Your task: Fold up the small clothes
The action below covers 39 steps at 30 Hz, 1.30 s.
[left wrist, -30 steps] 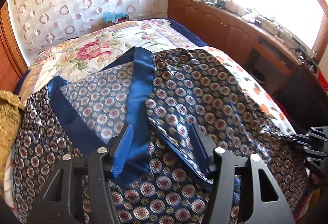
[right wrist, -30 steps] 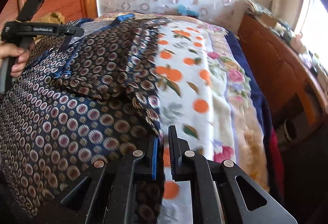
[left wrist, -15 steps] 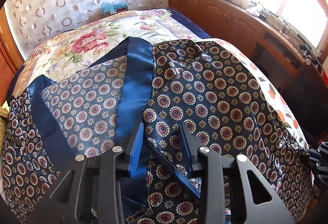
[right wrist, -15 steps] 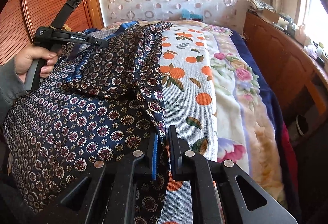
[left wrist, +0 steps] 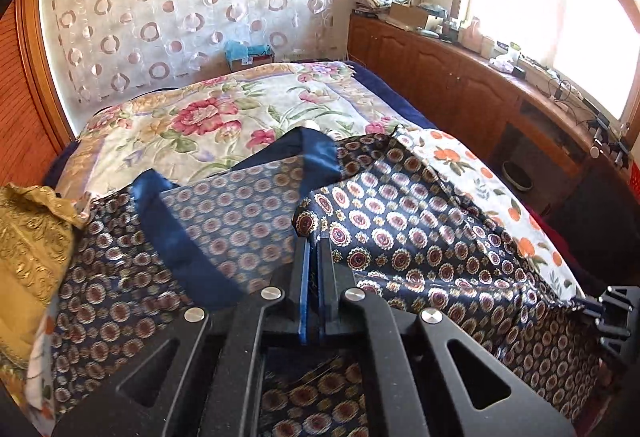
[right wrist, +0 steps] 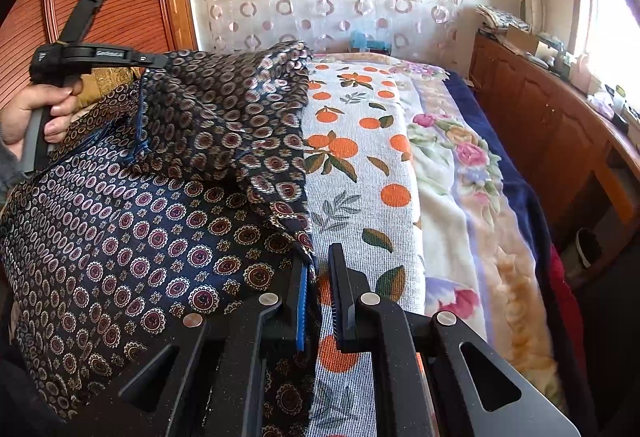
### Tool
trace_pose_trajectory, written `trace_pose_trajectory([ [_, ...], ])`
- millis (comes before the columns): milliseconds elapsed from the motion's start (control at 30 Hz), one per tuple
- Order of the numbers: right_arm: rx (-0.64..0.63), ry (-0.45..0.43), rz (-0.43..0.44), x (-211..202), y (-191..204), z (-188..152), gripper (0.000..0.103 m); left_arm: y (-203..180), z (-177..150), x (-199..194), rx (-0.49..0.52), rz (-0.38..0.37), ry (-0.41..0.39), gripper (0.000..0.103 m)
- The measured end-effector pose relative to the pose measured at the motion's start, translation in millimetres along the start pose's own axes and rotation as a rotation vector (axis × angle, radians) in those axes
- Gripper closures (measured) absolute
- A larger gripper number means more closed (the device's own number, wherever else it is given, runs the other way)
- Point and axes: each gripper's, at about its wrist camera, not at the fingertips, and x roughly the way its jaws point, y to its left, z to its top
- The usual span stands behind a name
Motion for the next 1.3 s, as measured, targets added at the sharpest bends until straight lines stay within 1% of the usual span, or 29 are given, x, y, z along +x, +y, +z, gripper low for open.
trace_pose_trajectory([
  [167,-0.002,-0.004,-0.009,-0.5,1.7,-0.1,0.094,10.7,-13.2,-10.2,-0.007,-0.011,0.002,0.099],
  [300,-0.001,0.0,-0.009,0.1,1.9,0.6,0.094,7.9,-21.3,-10.1,0.031,-0.019,0.026,0.098],
  [333,-0.001,0.001,-0.01,0.2,2.1,1.0,0.094,7.8,-22.2,-11.1,0.037,-0.016,0.03,0.094],
  [367,-0.002,0.002,-0.01,0.0,2.2,1.6,0.094,9.3,-23.5,-13.3,0.04,-0.014,0.031,0.083],
  [400,-0.006,0.003,-0.012,-0.1,2.7,2.0,0.094,10.7,-25.0,-16.8,0.043,-0.023,0.029,0.076],
  [433,-0.009,0.007,-0.012,-0.3,2.7,3.0,0.094,12.9,-26.2,-20.3,0.044,-0.029,0.023,0.058],
  [467,-0.01,0.016,-0.01,-1.3,2.7,4.0,0.094,16.9,-27.5,-24.9,0.041,-0.032,0.011,0.047],
  [500,-0.011,0.025,-0.002,-2.2,3.2,4.5,0.093,20.5,-29.3,-29.7,0.034,-0.027,0.001,0.04],
  [533,-0.013,0.029,0.005,-3.8,2.9,4.3,0.093,25.4,-32.6,-35.4,0.022,-0.026,0.0,0.026],
  [567,-0.015,0.024,0.006,-7.2,3.1,4.7,0.093,28.6,-35.4,-39.5,0.012,-0.038,-0.001,0.023],
  [633,-0.022,0.004,0.005,-15.6,5.7,6.6,0.093,32.7,-42.5,-46.9,0.004,-0.048,-0.003,0.023],
  [733,-0.034,-0.033,0.017,-29.9,15.5,13.1,0.093,37.8,-56.3,-56.2,0.008,-0.033,0.0,0.023],
  [767,-0.043,-0.046,0.022,-34.1,20.1,15.9,0.091,39.8,-60.1,-58.3,0.008,-0.033,0.0,0.023],
  [800,-0.056,-0.055,0.029,-37.0,25.3,19.4,0.085,41.8,-64.6,-60.8,0.006,-0.035,0.002,0.023],
  [833,-0.065,-0.063,0.035,-39.1,29.5,21.4,0.082,44.1,-70.4,-63.6,0.005,-0.038,0.003,0.023],
  [867,-0.075,-0.072,0.045,-41.2,34.7,24.8,0.074,47.6,-77.0,-67.0,0.006,-0.038,0.004,0.023],
  [900,-0.083,-0.077,0.054,-42.1,39.2,27.1,0.065,48.7,-79.9,-67.9,0.01,-0.033,0.007,0.023],
  [933,-0.092,-0.079,0.06,-41.4,43.5,29.4,0.059,50.8,-83.6,-69.3,0.02,-0.024,0.009,0.022],
  [967,-0.104,-0.079,0.062,-39.1,47.7,33.2,0.05,54.1,-87.4,-70.8,0.033,-0.014,0.008,0.02],
  [1033,-0.121,-0.076,0.059,-32.1,52.2,41.0,0.049,62.2,-91.3,-72.8,0.044,0.02,0.006,0.016],
  [1067,-0.124,-0.072,0.061,-27.1,53.6,45.6,0.049,68.8,-92.6,-72.9,0.039,0.033,0.01,0.016],
  [1167,-0.117,-0.055,0.086,-6.9,52.1,64.8,0.049,87.9,-93.0,-71.7,0.01,0.038,0.02,0.016],
  [1267,-0.123,-0.04,0.081,12.2,48.4,81.1,0.049,111.2,-90.9,-69.4,-0.018,0.062,0.027,0.016],
  [1300,-0.122,-0.033,0.078,20.2,46.0,88.0,0.049,117.4,-91.3,-67.9,-0.029,0.06,0.035,0.016],
])
